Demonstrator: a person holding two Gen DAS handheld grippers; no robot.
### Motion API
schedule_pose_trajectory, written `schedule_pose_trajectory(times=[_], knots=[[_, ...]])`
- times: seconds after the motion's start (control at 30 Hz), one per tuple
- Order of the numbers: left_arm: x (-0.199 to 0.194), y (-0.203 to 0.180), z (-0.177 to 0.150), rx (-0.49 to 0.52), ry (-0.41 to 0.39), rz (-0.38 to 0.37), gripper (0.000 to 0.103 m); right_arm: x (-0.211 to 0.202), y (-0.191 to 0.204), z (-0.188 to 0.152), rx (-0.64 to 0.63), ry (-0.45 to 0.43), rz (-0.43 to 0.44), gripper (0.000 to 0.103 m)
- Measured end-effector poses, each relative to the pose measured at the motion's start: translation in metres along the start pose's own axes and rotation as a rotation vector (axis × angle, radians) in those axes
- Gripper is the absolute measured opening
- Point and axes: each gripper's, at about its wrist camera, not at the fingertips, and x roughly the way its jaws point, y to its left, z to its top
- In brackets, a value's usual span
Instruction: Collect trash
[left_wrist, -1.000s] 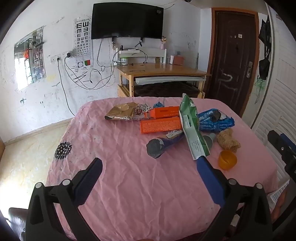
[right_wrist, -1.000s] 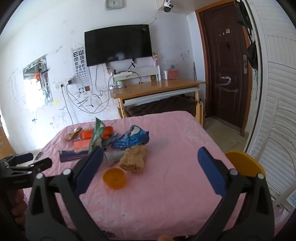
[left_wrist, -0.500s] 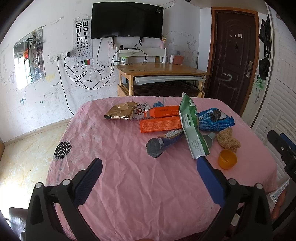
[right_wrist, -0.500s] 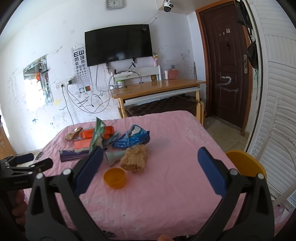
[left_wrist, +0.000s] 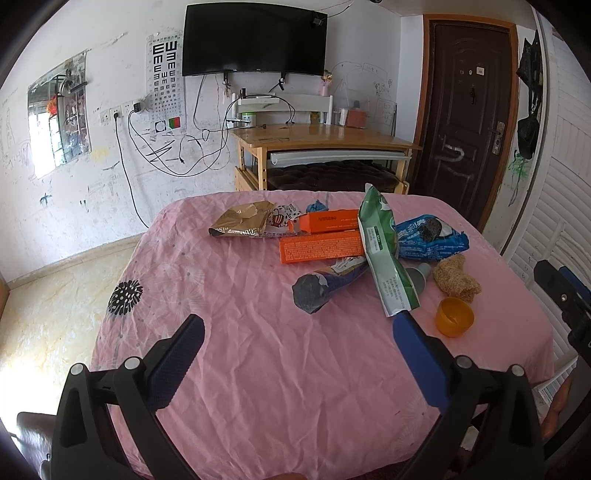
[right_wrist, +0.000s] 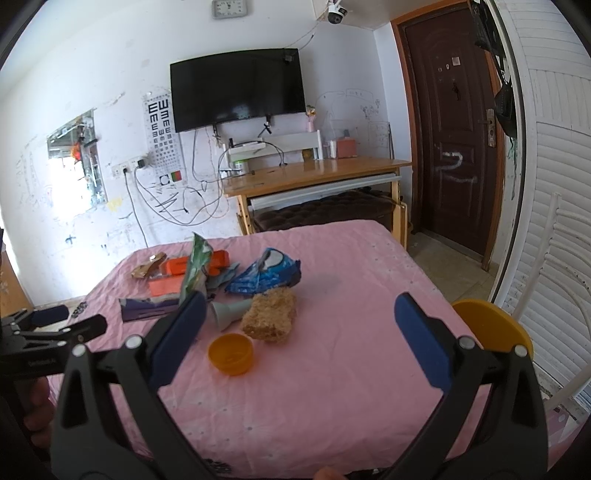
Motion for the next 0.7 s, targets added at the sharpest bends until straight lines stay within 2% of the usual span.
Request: schedule_pose_trajectory(times=[0.7], knots=[[0.0006,-0.0002,0.0004,-0.001,0.004,-0.002,0.097,0.0001,0.0045,-0.0023,0.002,0.000,0.002,0.099]])
